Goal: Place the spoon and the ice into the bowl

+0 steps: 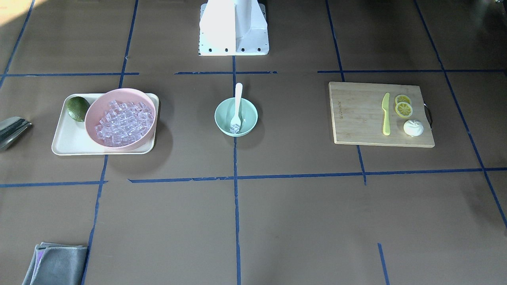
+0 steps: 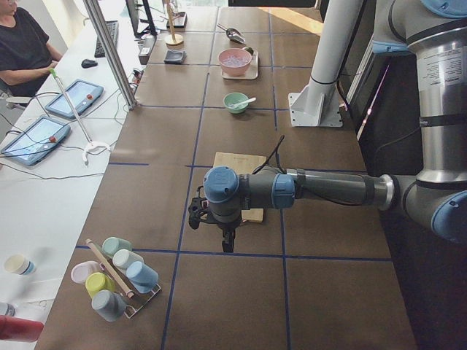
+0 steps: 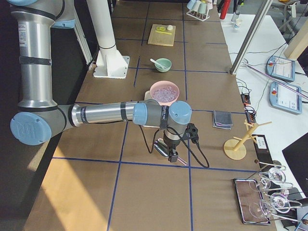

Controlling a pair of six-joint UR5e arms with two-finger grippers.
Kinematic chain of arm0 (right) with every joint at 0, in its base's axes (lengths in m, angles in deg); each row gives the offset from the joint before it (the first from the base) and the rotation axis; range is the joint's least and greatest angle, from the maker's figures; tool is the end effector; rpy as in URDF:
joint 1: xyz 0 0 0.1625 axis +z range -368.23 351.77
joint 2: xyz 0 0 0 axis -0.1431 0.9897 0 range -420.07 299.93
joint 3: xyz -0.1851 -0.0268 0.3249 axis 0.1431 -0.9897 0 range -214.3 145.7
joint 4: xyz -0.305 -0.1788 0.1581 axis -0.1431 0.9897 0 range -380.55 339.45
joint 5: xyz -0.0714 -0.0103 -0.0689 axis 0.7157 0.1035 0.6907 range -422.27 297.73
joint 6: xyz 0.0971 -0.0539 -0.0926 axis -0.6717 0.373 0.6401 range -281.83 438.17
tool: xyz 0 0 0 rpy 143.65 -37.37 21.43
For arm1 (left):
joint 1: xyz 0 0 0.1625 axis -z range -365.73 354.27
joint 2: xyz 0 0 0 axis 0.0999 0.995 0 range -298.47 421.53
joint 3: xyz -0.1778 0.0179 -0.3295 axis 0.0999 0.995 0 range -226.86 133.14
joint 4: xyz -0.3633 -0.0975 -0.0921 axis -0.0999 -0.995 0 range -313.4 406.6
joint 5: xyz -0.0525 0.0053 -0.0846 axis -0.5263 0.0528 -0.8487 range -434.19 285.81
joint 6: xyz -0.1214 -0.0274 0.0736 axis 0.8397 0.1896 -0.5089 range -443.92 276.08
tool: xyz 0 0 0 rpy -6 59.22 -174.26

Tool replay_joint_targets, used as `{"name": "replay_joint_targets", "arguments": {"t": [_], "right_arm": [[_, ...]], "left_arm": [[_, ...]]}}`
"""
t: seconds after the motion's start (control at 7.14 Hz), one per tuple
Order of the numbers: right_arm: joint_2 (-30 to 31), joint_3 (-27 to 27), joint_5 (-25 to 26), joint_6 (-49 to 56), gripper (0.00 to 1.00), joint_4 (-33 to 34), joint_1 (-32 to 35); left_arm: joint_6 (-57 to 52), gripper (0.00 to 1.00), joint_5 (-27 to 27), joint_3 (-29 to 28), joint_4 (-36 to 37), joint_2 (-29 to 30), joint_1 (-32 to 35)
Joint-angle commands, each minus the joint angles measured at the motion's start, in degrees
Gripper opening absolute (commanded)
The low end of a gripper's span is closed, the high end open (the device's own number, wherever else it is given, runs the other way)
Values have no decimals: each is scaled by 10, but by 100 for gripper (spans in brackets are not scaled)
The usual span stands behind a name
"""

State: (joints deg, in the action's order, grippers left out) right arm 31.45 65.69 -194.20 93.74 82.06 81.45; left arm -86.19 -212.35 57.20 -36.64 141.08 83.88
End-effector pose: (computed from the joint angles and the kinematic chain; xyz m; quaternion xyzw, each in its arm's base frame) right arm 0.0343 -0.4417 0.5982 0.0140 -0.3589 -0.1163 0.9260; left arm -0.0229 -0.3893 0.6100 -0.0183 0.4082 0.0098 0.9126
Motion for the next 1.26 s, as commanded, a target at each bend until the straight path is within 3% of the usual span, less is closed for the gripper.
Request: {"name": "replay_joint_targets", "arguments": {"t": [0.0, 0.14, 1.12], "right_arm": [[1, 13, 4, 5, 99, 7, 5], [4, 29, -6, 3, 99, 6, 4], [33, 40, 22, -4, 99, 2, -4]], "left_arm": [[0, 100, 35, -10, 4, 3, 5], [-6, 100, 33, -30, -3, 3, 4], [-1, 100, 28, 4, 5, 1, 5]]}}
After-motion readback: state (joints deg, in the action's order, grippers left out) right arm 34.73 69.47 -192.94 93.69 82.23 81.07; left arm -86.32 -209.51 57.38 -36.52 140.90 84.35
